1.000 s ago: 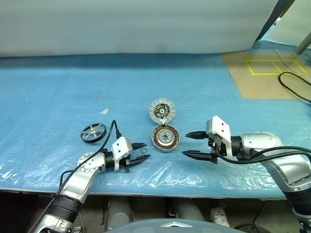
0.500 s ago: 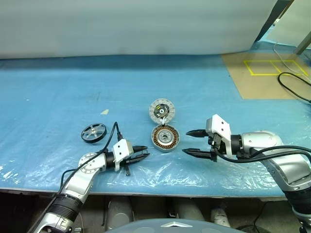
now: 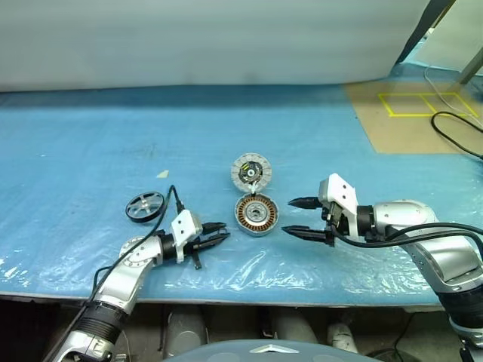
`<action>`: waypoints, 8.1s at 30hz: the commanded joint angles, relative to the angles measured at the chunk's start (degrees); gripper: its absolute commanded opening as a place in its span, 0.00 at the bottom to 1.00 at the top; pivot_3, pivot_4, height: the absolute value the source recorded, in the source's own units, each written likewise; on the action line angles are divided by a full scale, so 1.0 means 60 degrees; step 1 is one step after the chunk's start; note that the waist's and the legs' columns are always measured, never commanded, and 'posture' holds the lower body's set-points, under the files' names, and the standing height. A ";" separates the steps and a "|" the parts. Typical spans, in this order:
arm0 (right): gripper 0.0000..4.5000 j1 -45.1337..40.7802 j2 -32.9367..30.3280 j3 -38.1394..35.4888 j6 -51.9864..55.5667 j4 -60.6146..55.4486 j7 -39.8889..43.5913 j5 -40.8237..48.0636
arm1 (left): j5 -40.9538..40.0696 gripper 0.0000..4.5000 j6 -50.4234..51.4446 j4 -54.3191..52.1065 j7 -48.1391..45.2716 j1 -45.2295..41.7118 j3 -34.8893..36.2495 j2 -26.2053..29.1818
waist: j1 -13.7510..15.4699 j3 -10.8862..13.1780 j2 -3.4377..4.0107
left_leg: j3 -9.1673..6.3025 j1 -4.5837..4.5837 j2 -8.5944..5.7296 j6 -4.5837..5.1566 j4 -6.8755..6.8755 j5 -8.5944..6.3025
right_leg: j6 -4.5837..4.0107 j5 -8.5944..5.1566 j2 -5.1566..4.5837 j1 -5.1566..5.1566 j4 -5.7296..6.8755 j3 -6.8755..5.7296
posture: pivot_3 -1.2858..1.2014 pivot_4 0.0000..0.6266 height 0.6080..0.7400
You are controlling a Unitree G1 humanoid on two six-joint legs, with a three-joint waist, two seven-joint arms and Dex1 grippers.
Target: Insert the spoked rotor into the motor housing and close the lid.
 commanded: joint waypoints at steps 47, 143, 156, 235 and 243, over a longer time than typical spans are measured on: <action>0.75 0.1451 0.0858 -0.0683 -0.0476 -0.0424 -0.1384 -0.0403 | 0.1640 0.15 -0.2081 0.3684 -0.1480 -0.4031 -0.1071 -0.1760 | 0.0036 0.0010 -0.0015 | -0.0010 -0.0025 -0.0019 -0.0007 -0.0003 0.0004 | 0.0023 0.0014 -0.0004 -0.0005 -0.0003 0.0002 | 0.52 0.24 1.00; 0.75 0.1193 0.0960 -0.0530 0.0619 -0.0835 -0.1630 -0.0389 | 0.1851 0.15 -0.2323 0.3918 -0.1303 -0.3951 -0.1111 -0.1826 | 0.0077 0.0024 -0.0040 | -0.0019 -0.0024 -0.0150 0.0027 -0.0057 0.0022 | 0.0069 -0.0011 -0.0140 0.0001 -0.0010 -0.0007 | 0.52 0.24 1.00; 0.75 0.1219 0.1004 -0.0504 0.0546 -0.0706 -0.1635 -0.0434 | 0.1378 0.57 -0.1969 0.3312 -0.1340 -0.3932 -0.0846 -0.1839 | 0.0072 0.0025 -0.0040 | -0.0019 -0.0023 -0.0149 0.0027 -0.0058 0.0022 | 0.0069 -0.0011 -0.0140 0.0000 -0.0010 -0.0007 | 0.52 0.24 1.00; 0.01 -0.2235 0.3069 0.2241 -0.1350 0.4486 0.0745 -0.2002 | -0.0178 0.58 0.1459 -0.2210 0.0768 -0.0014 -0.0079 -0.0133 | -0.0050 0.0014 -0.0066 | -0.0017 0.0038 -0.0138 0.0048 -0.0053 0.0029 | 0.0062 -0.0017 -0.0134 0.0058 0.0006 -0.0013 | 0.52 0.24 1.00; 0.01 -0.2842 0.3616 0.0594 0.0412 0.3771 0.0529 -0.0195 | -0.0176 0.58 0.1315 -0.1974 0.0713 -0.0161 -0.0119 -0.0173 | -0.0043 0.0016 -0.0064 | -0.0017 -0.0007 -0.0137 0.0055 -0.0052 0.0037 | 0.0056 -0.0010 -0.0129 -0.0010 0.0008 -0.0016 | 0.52 0.24 1.00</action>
